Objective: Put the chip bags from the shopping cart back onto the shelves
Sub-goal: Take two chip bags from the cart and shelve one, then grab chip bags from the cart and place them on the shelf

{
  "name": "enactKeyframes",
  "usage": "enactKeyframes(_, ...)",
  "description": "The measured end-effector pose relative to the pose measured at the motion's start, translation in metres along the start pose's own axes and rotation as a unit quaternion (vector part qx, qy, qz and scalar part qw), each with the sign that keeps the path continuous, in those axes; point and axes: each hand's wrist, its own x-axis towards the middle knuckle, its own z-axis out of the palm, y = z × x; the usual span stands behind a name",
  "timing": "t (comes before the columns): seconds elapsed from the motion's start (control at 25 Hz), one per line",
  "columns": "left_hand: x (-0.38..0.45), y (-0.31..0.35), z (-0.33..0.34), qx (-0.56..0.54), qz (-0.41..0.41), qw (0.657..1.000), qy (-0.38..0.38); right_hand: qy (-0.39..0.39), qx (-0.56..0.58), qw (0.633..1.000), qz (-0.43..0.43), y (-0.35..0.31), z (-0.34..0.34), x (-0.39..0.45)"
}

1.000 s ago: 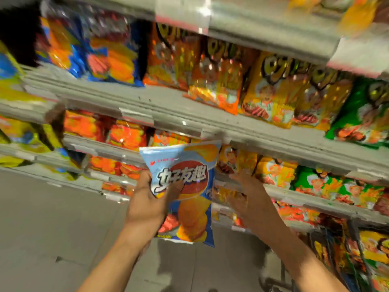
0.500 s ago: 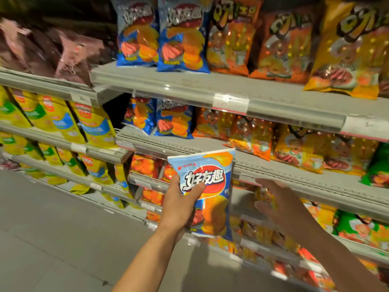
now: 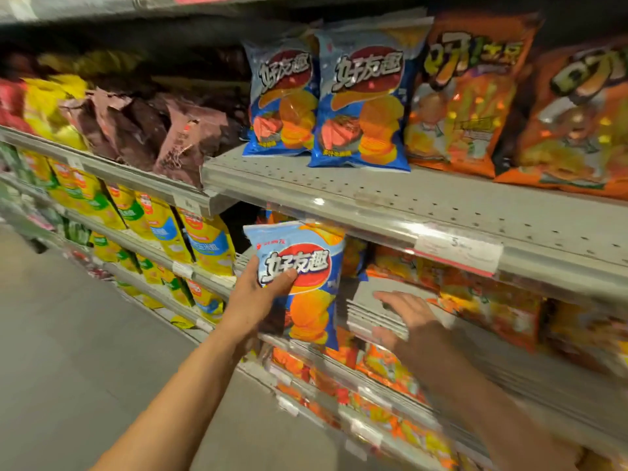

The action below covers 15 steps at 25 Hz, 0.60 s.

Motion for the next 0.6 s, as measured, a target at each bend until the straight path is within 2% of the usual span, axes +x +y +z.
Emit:
enactKeyframes(0.2,0.063,0.018,-0.025,-0.011,-0.023,1.0,-0.006,-0.056,0.016,0.997,-0.042,-0.024,0.024,0.066)
enactKeyframes(0.48,0.126,0.021,-0.032,-0.014,-0.015,0.999,-0.039,-0.032,0.101,0.994,0.034,-0.048,0.063,0.12)
enactKeyframes(0.6,0.149,0.021,-0.032,0.023,-0.008,0.995,-0.093,0.009,0.07,0.995,0.072,-0.066,0.086,0.138)
